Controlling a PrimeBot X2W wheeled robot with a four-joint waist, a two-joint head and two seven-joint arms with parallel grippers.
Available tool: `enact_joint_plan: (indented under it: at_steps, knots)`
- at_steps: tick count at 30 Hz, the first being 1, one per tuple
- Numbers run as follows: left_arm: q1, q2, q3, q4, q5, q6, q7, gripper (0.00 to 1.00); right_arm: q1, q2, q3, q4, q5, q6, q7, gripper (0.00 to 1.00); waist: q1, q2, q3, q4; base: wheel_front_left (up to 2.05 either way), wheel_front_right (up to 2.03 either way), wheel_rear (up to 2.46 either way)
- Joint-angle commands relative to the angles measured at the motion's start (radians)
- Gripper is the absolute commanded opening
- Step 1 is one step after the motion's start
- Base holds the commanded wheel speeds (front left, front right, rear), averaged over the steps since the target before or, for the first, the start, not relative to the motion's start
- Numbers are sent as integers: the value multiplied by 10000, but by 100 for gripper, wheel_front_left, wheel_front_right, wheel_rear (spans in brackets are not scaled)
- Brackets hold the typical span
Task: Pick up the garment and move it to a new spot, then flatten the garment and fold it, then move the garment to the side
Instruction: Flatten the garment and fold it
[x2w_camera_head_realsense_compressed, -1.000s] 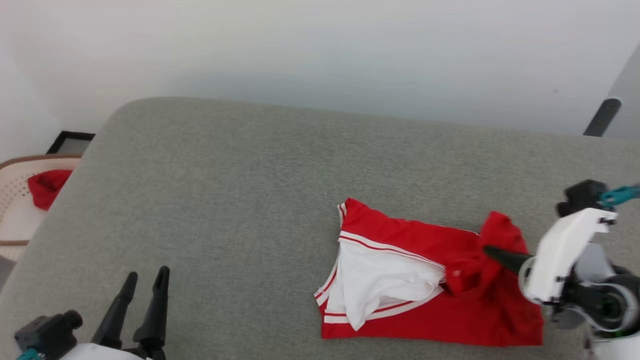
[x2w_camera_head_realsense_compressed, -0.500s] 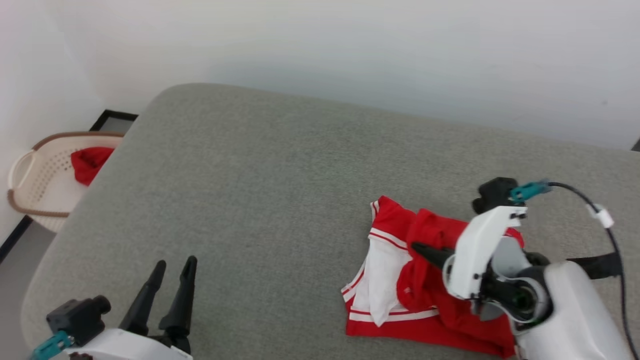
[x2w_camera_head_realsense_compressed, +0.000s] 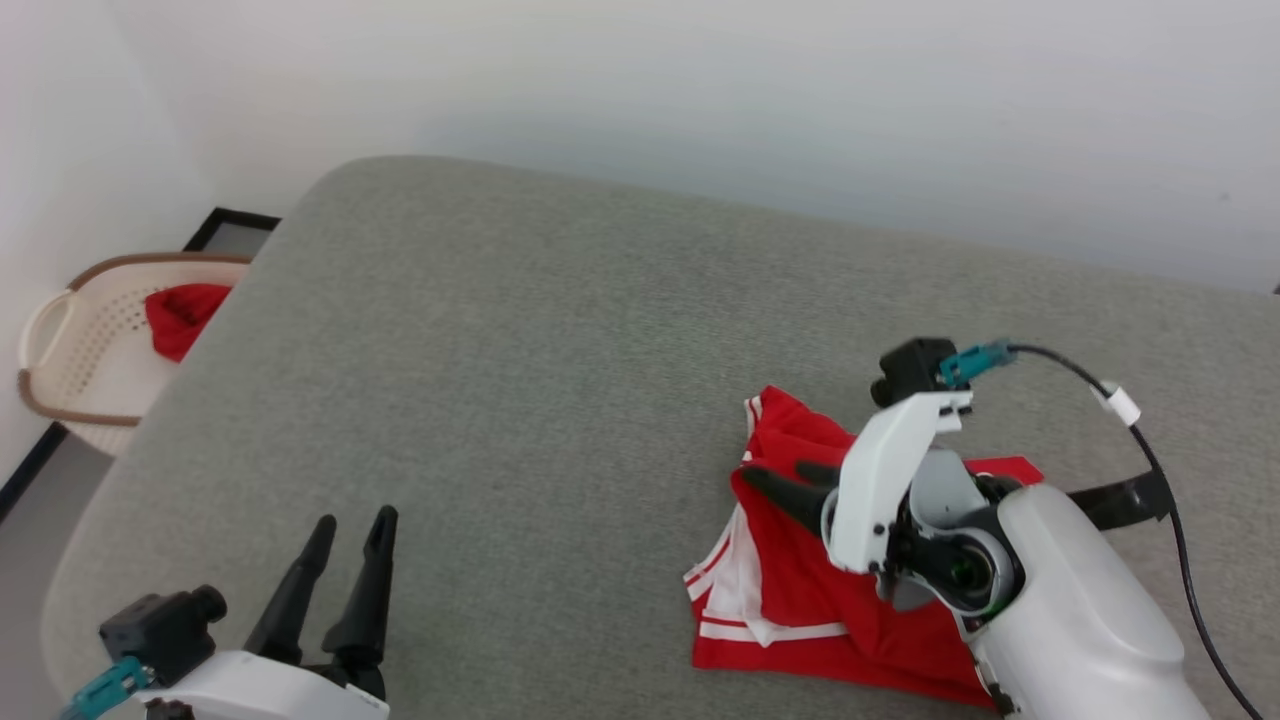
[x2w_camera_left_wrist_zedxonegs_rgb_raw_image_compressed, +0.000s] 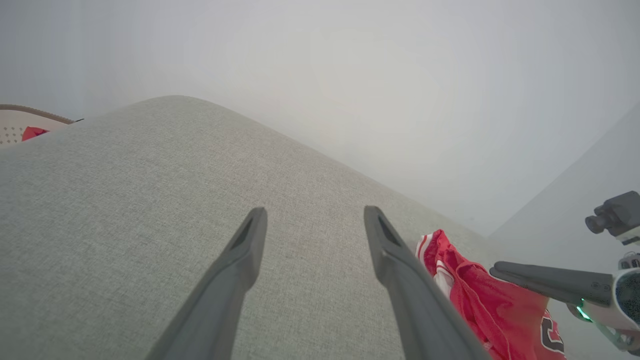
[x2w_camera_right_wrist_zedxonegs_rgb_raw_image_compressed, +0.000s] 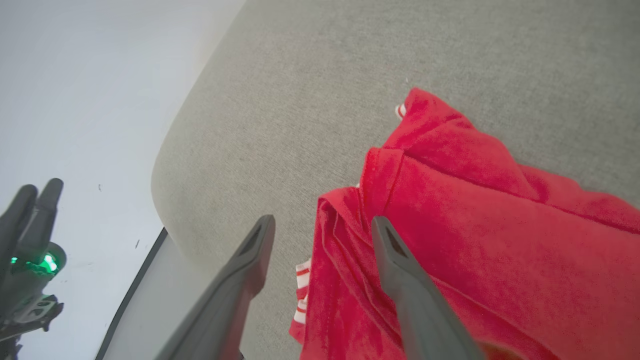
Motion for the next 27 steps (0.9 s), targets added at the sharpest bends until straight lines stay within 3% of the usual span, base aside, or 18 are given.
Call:
enact_joint_plan:
  at_steps: [1, 10, 16, 27]
  knots:
    - [62, 16, 72, 11, 4, -1, -60, 100, -214, 12, 112, -24, 120, -4, -139, 100, 0, 0, 9, -213, 0, 0, 0]
    - [157, 84, 202, -93, 98, 72, -152, 100, -432, -257, 269, -1082, 185, -4, -632, 100, 0, 0, -34, -1042, 0, 0, 0]
    - [257, 191, 328, -224, 280, 148, -224, 100, -3, -1477, 594, -2457, -88, -3, -1476, 100, 0, 0, -76, -1769, 0, 0, 0]
    - [732, 383, 805, -503, 741, 294, -346, 100, 1276, -3822, 736, -3850, -232, -3, -4251, 100, 0, 0, -235, -3058, 0, 0, 0]
